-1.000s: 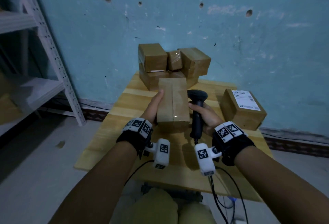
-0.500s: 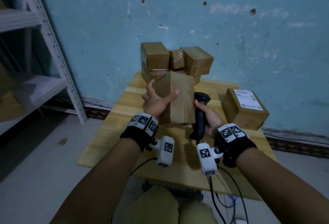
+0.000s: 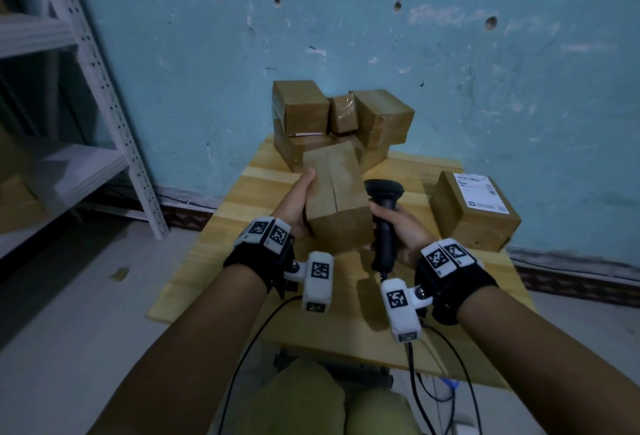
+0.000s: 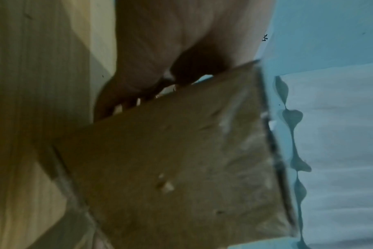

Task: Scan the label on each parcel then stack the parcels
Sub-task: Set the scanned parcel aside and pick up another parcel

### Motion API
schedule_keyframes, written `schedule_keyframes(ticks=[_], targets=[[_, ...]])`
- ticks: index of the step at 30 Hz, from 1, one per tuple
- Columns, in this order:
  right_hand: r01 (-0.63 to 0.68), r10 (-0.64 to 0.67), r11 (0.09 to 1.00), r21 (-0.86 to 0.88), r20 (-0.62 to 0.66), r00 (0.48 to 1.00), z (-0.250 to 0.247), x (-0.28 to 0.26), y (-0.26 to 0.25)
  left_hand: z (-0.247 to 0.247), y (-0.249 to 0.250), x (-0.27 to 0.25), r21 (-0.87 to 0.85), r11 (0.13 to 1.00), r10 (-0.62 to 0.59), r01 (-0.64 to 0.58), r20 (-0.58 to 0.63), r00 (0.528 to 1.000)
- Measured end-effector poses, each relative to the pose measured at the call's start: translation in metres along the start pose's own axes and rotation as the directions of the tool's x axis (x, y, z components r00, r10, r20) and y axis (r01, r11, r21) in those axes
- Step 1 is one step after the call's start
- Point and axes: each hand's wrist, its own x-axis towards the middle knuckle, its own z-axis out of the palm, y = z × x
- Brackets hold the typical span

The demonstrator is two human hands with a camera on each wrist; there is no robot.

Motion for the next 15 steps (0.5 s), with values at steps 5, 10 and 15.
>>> schedule_keyframes(ticks=[5,10,15], targets=[[0.065,-0.059,0.996,0.056,-0.097,0.994,-0.005,0.005,0.006,-0.004,0.001,0.005,0.159,0.955,0.263,-0.249,-0.075,0.962],[0.129,-0.129,0.992,-0.002,-0.099,0.987,0.001,0.006,0.006,0.002,-0.002,0.004,0.457,0.876,0.205,-0.151,-0.070,0.976],[0.163,-0.160,0.986,0.041,-0.066,0.985,0.002,0.004,0.002,-0.002,-0.009,0.008,0.517,0.851,0.186,-0.092,-0.133,0.974]])
